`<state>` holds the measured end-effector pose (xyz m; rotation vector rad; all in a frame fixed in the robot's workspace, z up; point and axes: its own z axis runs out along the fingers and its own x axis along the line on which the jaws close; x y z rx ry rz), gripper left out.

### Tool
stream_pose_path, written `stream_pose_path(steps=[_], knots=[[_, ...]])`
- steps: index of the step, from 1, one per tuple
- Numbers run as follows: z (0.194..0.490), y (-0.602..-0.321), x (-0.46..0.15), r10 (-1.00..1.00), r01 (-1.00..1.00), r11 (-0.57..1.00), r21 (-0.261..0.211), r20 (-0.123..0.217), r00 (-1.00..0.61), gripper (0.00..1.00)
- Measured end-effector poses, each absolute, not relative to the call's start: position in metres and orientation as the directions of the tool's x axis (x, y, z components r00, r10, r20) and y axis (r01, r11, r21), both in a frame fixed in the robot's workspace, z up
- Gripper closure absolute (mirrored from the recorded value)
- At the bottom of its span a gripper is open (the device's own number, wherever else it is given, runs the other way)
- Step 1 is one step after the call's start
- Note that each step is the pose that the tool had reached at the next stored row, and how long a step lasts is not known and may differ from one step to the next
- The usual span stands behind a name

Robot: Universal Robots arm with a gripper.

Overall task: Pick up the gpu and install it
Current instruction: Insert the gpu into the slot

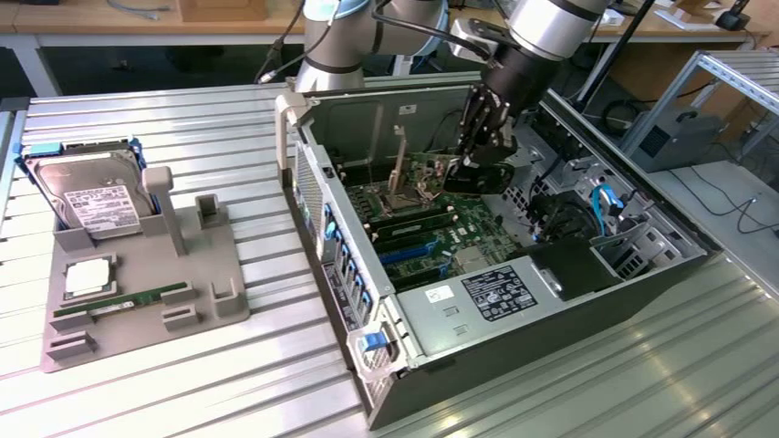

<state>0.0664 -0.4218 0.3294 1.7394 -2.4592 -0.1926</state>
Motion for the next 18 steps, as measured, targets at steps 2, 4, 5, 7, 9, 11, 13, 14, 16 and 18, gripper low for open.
stream_pose_path(steps=[2,4,5,7,9,11,13,14,16,18], knots=[[0.3293,-0.4218,0.0665,-0.947,-0.931,0.320,0.174,0.027,-0.320,0.72],[0.3293,-0.4218,0.0665,-0.951,-0.935,0.309,0.174,0.027,-0.309,0.72],[0.3293,-0.4218,0.0664,-0.953,-0.937,0.303,0.174,0.027,-0.303,0.72],[0.3293,-0.4218,0.0665,-0.955,-0.939,0.296,0.174,0.027,-0.296,0.72],[0.3293,-0.4218,0.0665,-0.958,-0.942,0.285,0.174,0.027,-0.285,0.72],[0.3292,-0.4218,0.0664,-0.963,-0.947,0.270,0.174,0.027,-0.269,0.72],[0.3292,-0.4218,0.0664,-0.966,-0.950,0.257,0.174,0.027,-0.256,0.72],[0.3292,-0.4218,0.0665,-0.967,-0.952,0.252,0.174,0.027,-0.252,0.72],[0.3291,-0.4218,0.0665,-0.972,-0.956,0.236,0.174,0.027,-0.235,0.72],[0.3291,-0.4218,0.0665,-0.975,-0.959,0.224,0.174,0.027,-0.222,0.72]])
